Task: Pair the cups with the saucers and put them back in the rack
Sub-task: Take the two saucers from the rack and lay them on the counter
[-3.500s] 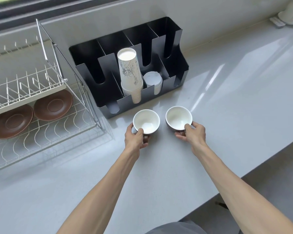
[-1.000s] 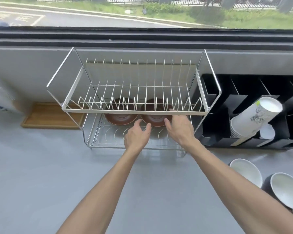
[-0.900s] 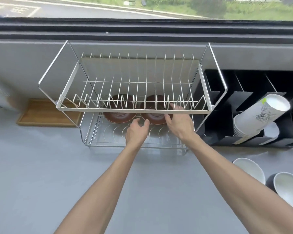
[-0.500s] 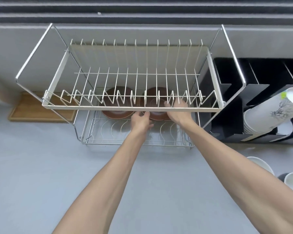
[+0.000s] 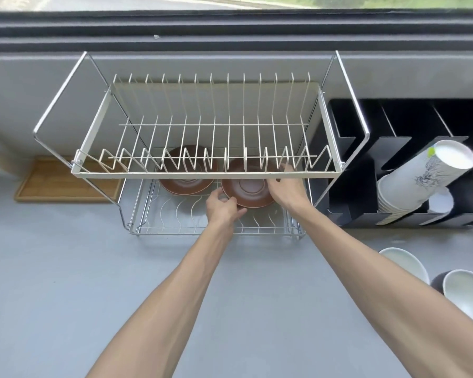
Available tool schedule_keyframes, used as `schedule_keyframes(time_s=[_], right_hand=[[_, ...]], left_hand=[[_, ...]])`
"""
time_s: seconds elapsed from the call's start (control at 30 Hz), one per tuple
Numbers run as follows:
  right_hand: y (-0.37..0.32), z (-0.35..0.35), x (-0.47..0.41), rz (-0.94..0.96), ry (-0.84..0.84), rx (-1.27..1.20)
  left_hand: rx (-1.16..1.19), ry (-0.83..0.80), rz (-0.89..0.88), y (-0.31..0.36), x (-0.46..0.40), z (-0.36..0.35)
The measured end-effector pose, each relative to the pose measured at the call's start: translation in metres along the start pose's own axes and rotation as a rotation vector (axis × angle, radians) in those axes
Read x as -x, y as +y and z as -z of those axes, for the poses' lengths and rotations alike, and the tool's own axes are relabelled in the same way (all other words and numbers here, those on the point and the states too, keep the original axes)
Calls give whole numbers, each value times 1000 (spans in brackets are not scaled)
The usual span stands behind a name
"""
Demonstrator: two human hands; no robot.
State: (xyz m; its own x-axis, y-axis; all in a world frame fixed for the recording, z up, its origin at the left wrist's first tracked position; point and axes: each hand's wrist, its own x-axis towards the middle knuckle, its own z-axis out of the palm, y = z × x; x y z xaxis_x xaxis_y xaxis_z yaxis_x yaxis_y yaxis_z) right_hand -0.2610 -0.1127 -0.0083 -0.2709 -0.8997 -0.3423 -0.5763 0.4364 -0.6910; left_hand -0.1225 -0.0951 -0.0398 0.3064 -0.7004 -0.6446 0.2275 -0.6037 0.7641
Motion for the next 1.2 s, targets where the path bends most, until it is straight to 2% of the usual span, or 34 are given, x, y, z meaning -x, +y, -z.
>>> schedule_keyframes(time_s=[0.3,0.57,0.93,1.2], right_hand=[[16,5,34,15,-7,66],[38,15,88,29,20,76],[119,34,170,-82,34,-12],[184,38,199,-138,50,13]], left_hand=[[-55,-24,-57,-10,46,33],[-66,-112,-97,-17,101,70],[-171,-273,-122,-72,157,80],[-299,-304,-105,-126,164,75]])
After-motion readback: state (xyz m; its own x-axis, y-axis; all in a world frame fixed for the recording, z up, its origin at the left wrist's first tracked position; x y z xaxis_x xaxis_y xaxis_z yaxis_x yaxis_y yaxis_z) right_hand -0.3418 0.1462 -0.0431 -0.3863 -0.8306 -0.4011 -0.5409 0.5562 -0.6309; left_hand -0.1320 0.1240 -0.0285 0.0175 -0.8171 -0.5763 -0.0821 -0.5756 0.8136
